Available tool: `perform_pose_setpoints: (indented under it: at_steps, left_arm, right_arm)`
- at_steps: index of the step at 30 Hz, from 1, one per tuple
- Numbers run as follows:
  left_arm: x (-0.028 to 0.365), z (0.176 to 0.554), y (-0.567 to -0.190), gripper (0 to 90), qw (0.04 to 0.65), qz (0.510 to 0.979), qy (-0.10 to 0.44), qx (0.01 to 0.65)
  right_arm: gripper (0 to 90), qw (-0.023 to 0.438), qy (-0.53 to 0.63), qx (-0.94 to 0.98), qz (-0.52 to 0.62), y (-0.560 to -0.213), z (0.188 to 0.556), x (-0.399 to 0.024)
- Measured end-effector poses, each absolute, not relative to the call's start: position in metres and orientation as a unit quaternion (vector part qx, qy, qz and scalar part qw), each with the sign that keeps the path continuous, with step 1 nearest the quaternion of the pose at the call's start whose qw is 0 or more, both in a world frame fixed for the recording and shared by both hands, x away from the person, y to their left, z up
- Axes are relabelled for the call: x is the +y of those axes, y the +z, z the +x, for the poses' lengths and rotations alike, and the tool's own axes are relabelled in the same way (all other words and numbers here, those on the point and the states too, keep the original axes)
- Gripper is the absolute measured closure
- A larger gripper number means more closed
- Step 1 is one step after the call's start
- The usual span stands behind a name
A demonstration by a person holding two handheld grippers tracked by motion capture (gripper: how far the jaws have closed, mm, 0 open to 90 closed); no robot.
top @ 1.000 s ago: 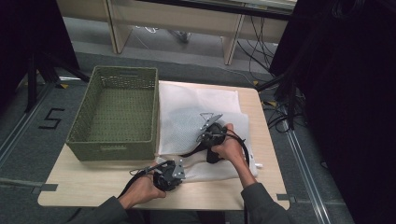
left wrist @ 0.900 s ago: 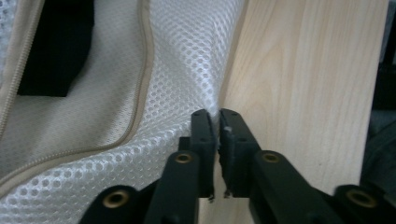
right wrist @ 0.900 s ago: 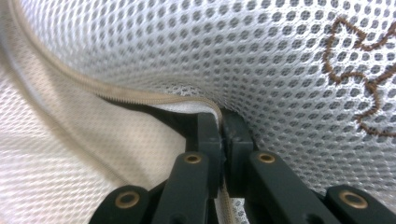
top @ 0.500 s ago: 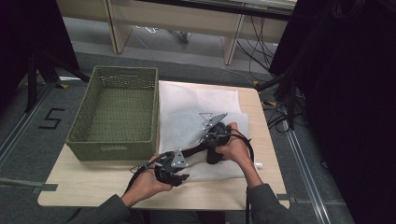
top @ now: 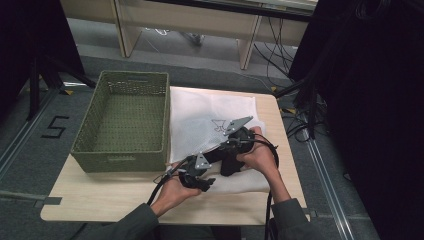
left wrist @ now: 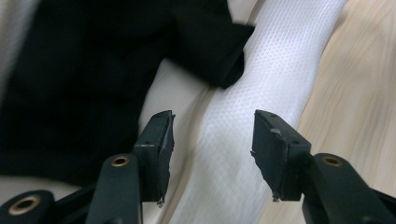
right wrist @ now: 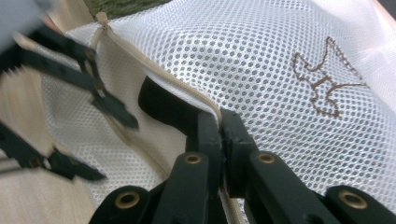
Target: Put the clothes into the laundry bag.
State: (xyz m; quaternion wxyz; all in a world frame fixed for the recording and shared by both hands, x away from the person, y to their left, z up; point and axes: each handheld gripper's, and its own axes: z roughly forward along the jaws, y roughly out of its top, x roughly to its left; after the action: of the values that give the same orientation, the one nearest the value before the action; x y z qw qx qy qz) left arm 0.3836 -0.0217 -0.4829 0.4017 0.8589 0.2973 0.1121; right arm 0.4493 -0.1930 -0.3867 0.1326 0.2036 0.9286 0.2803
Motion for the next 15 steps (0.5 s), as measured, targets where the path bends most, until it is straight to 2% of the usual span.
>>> perform_pose_setpoints:
  at_steps: [6, 15]
  left_arm:
    - [-0.049, 0.392, -0.494, 46.7, 0.403, 0.859, 0.113, 0.296]
    - [-0.060, 0.406, -0.502, 49.9, 0.393, 0.857, 0.135, 0.303]
  right_arm:
    - [88.8, 0.131, 0.287, 0.928, 0.199, -0.385, 0.450, -0.196]
    - [88.8, 0.131, 0.299, 0.924, 0.200, -0.376, 0.449, -0.201]
